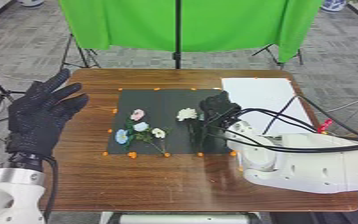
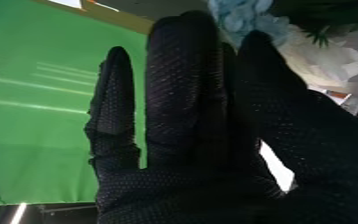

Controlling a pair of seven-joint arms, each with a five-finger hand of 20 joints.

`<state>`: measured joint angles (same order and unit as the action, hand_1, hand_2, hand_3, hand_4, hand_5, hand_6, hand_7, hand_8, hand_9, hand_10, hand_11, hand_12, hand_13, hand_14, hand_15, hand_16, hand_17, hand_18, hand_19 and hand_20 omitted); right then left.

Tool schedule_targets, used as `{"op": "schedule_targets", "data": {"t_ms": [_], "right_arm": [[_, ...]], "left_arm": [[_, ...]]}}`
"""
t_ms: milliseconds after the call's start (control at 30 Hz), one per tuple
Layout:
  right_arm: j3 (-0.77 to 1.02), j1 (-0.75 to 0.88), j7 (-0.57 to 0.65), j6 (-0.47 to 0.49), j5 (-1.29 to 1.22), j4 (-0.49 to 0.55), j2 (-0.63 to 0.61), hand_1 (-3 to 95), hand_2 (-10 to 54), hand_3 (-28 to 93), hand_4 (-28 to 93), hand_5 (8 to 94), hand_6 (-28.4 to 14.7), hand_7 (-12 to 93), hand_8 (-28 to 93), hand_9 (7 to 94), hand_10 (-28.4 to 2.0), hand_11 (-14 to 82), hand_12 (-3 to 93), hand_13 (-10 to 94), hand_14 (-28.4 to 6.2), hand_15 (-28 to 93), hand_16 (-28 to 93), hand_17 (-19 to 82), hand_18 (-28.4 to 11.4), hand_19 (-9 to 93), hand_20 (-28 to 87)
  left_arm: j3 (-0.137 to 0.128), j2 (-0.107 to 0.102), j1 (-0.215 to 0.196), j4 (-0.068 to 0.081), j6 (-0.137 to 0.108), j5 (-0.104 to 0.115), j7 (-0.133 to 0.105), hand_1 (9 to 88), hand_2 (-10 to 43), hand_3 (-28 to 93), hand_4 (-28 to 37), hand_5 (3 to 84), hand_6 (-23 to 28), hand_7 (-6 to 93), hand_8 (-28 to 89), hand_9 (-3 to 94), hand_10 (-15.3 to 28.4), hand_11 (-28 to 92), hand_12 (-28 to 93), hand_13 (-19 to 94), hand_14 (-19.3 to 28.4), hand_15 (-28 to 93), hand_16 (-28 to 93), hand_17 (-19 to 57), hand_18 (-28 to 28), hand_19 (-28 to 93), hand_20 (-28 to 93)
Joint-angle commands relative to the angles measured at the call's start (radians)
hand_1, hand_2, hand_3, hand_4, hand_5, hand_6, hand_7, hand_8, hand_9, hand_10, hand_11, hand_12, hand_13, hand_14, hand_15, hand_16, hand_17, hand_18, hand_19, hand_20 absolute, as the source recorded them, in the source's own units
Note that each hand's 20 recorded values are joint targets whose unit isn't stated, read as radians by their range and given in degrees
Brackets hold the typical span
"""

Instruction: Arrange flowers

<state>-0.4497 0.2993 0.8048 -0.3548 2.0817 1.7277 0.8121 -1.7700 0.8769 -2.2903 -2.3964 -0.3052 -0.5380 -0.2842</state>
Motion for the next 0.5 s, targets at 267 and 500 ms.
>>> {"op": "schedule_targets", "data": {"t_ms": [267,500], "right_arm": [[0.022,-0.013,0.012,0.014,-0.014,0.065,-0.04,36.4,-9.5,86,-27,54.6,-1.9,19,-14,67.0,-13.4,28.5,15.9,68,-8.2,65,16,27,-20.2,85,18],[0.268,0.147,-0.018,-0.031,-0.047,0.14,-0.147,30.6,-5.5,86,-25,53.2,-2.4,19,-14,63.1,-14.8,25.5,15.0,64,-10.2,64,13,25,-20.4,80,17]], "left_arm": [[-0.015,-0.003,-0.06,0.003,-0.024,0.02,-0.03,20.5,10.4,75,-28.3,36.3,10.3,12.7,-8,30.6,20.3,29,11,26,28.4,63,-13,-5.7,26.9,67,17],[-0.032,0.012,-0.089,0.015,-0.031,0.028,-0.043,19.6,9.9,75,-28.3,36.0,10.1,12.6,-8,30.2,20.2,29,11,25,28.4,62,-13,-6.3,27.0,65,16]]}}
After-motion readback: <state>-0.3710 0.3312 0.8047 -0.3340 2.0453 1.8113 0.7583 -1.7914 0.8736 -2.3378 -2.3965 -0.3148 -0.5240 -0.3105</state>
